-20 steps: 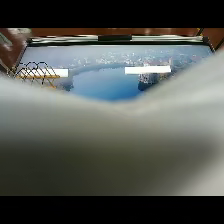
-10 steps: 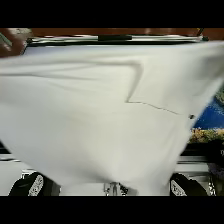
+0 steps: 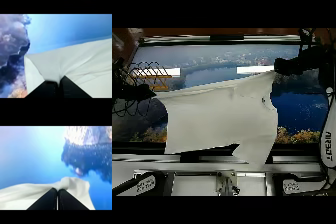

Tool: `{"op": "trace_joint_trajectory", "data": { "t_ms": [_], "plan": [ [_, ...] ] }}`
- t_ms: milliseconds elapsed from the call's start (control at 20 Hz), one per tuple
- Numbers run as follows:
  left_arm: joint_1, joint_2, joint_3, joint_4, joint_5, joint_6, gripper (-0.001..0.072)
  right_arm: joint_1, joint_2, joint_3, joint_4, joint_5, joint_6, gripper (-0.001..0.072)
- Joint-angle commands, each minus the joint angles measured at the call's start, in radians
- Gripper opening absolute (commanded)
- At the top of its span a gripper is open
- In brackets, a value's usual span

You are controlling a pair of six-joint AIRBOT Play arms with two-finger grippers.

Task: Fold the shirts.

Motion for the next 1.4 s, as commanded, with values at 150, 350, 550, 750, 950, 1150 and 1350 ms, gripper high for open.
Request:
{"op": "trace_joint_trajectory", "data": {
  "t_ms": [150, 350, 550, 750, 950, 1150, 1350],
  "plan": [
    [-0.111, -0.217, 0.035, -0.062, 0.409, 0.013, 0.0039, 0.000, -0.146, -0.009, 0.040, 0.299, 0.011, 0.0063],
    [-0.148, -0.288, 0.034, -0.060, 0.333, 0.014, 0.0040, 0.000, -0.209, -0.009, 0.037, 0.166, 0.012, 0.0063],
    [-0.129, -0.300, 0.035, -0.034, 0.183, 0.014, 0.0039, -0.008, -0.203, -0.008, 0.014, 0.041, 0.011, 0.0063],
    [-0.077, -0.301, 0.046, -0.023, -0.080, 0.013, 0.0039, -0.015, -0.177, -0.009, -0.111, -0.183, 0.015, 0.0063],
    [-0.060, -0.316, 0.045, -0.019, -0.201, 0.007, 0.0039, -0.008, -0.179, -0.048, -0.120, -0.348, 0.034, 0.0063],
    [-0.061, -0.362, 0.040, -0.005, -0.228, -0.043, 0.0039, -0.008, -0.180, -0.118, -0.121, -0.377, 0.072, 0.0063],
    [-0.065, -0.391, 0.026, 0.003, -0.240, -0.047, 0.0039, -0.008, -0.180, -0.133, -0.106, -0.381, 0.090, 0.0063]
  ]
}}
